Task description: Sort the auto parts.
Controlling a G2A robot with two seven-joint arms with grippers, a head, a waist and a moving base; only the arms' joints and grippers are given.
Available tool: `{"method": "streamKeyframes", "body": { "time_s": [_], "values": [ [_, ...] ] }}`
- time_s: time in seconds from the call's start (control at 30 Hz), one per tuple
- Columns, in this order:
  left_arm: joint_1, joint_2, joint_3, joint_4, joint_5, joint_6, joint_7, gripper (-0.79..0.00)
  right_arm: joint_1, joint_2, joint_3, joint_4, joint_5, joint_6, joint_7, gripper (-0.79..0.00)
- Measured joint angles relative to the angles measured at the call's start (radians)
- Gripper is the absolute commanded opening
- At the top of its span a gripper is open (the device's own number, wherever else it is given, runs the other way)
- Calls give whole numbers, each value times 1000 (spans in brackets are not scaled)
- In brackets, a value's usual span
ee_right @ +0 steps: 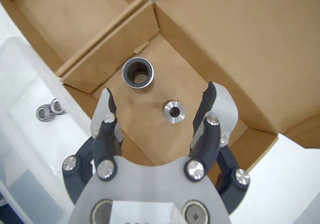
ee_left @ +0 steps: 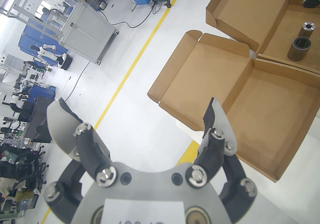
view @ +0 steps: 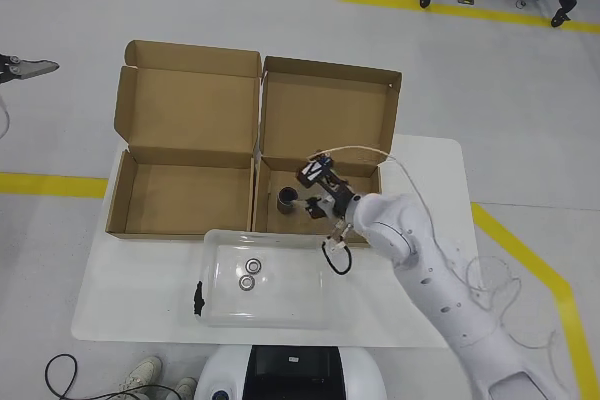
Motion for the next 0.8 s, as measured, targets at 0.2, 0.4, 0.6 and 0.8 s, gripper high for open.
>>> {"method": "streamKeyframes", "body": {
  "time_s": [0.2, 0.4, 0.6, 0.8],
  "values": [
    [0, 0, 0, 0, 0, 0, 0, 0, -85, 22, 55, -119, 38, -134, -67, -191],
    [0, 0, 0, 0, 0, 0, 0, 0, -116, 27, 29, -168, 10, -168, -89, -169],
    [0, 0, 0, 0, 0, 0, 0, 0, -132, 26, -16, -196, -34, -173, -108, -126],
    [0, 0, 0, 0, 0, 0, 0, 0, -139, 23, -56, -204, -45, -161, -121, 0]
  ]
}}
